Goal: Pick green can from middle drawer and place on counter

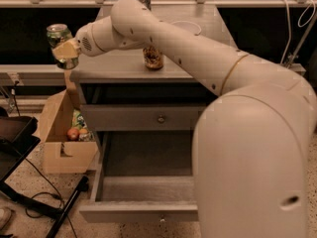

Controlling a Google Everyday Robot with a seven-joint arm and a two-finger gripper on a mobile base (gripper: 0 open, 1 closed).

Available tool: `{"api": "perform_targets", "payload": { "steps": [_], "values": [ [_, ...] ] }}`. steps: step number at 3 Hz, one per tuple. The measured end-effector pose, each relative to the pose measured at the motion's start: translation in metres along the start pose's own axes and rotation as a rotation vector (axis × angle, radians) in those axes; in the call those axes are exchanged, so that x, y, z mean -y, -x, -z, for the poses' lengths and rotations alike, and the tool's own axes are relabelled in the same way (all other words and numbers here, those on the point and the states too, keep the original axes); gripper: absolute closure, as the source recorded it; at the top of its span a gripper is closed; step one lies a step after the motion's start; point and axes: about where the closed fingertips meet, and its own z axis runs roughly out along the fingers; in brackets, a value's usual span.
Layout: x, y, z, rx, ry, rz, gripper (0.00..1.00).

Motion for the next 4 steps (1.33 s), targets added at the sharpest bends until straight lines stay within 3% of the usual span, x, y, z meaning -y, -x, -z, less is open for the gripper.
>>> {"api": "perform_targets", "payload": {
  "steps": [2, 4],
  "values": [
    [0.009, -0.006, 0.001, -0.012, -0.016, -0.026, 1.0],
    [0.038, -0.008, 0.036, 0.081, -0.069, 0.08, 1.0]
  ]
}}
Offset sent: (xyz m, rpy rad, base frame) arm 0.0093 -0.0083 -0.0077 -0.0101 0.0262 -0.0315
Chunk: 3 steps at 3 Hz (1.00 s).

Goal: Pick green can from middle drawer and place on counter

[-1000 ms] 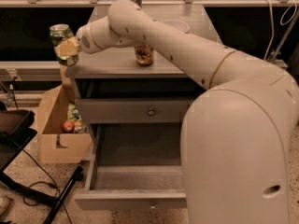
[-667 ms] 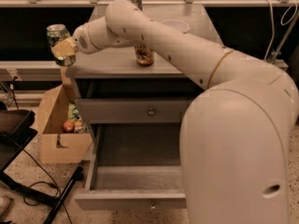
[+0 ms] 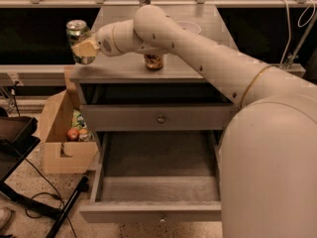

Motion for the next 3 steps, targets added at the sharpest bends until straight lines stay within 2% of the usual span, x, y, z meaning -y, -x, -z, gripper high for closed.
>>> {"api": "perform_targets", "payload": {
  "steps": [1, 2, 3],
  "values": [
    [0.006, -0.01, 0.001, -0.007, -0.007, 0.034, 0.82],
    [-0.002, -0.016, -0.01, -0.066, 0.023, 0.029, 0.84],
    [-0.008, -0.045, -0.031, -0.162, 0.07, -0.069, 0.97]
  ]
}}
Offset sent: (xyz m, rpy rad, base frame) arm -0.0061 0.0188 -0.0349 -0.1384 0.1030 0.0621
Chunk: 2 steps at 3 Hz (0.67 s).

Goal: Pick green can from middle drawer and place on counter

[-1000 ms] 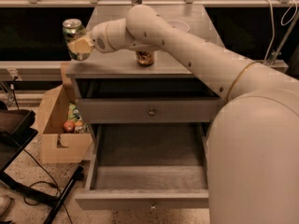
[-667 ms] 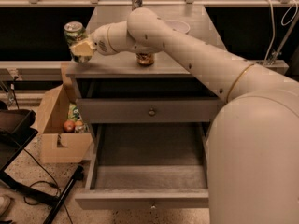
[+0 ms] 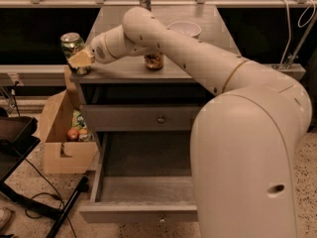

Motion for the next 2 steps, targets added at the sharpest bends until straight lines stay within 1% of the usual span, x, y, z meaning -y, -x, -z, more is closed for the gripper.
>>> {"api": "perform_targets", "payload": {
  "steps": [1, 2],
  "values": [
    [-0.0005, 0.0035, 0.0018, 0.0, 0.0, 0.0, 0.73],
    [-0.0006, 0.004, 0.0021, 0.0, 0.0, 0.0, 0.51]
  ]
}}
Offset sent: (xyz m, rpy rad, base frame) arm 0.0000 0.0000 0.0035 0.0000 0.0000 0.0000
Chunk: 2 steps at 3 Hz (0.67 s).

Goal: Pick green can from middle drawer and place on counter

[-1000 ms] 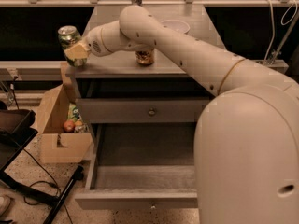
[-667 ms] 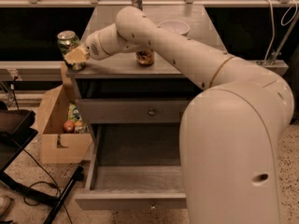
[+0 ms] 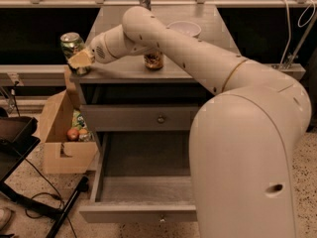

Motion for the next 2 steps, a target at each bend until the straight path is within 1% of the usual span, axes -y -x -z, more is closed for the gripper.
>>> {"api": "perform_targets", "payload": {
  "steps": [1, 2],
  "values": [
    [-0.0007, -0.0003, -0.0011, -0.001, 0.002, 0.0, 0.2],
    [-0.0024, -0.0009, -0.0039, -0.003, 0.006, 0.0, 0.0]
  ]
}}
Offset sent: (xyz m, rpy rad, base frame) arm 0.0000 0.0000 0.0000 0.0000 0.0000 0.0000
